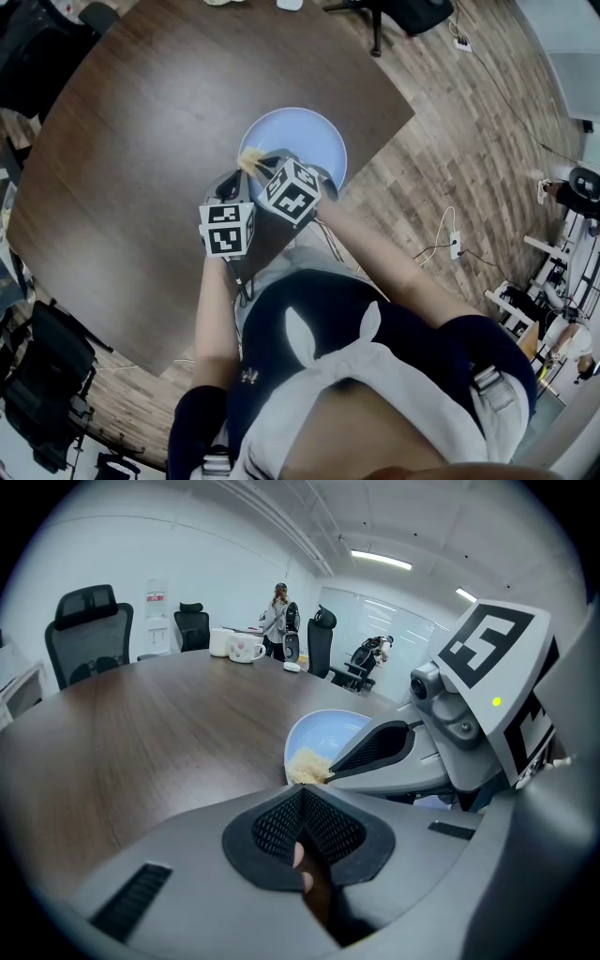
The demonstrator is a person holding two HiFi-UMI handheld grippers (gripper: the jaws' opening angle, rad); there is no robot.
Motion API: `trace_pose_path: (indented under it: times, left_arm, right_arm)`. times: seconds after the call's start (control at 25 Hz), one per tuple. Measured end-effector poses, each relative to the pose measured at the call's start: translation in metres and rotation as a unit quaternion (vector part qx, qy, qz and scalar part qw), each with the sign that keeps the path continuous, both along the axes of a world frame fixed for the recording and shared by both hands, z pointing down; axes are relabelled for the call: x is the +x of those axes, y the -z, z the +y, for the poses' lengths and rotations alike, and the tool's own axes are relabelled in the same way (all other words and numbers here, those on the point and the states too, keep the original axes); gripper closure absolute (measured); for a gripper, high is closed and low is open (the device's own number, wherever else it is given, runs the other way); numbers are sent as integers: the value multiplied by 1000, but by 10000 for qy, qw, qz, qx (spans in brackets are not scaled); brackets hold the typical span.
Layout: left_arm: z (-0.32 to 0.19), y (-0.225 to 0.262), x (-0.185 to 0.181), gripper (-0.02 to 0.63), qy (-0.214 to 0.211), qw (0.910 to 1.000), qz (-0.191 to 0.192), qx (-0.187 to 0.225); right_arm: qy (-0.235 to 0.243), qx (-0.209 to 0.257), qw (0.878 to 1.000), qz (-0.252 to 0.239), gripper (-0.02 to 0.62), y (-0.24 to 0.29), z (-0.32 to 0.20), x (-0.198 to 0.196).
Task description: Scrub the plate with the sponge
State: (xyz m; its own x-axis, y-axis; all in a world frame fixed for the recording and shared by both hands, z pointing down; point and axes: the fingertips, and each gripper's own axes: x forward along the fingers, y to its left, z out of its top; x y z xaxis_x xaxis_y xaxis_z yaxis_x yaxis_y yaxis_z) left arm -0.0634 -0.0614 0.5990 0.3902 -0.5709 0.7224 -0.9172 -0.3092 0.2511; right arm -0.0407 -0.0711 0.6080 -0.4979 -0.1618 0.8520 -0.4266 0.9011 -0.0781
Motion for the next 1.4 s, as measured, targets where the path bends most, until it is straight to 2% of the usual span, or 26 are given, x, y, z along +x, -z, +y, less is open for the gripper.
trace_pose_path:
  times: [1.4]
  left_arm:
    - [4,4,0,600,-18,10000,-14,-21]
  right_arm:
    - [-526,55,9981,310,572,-2,-31,28]
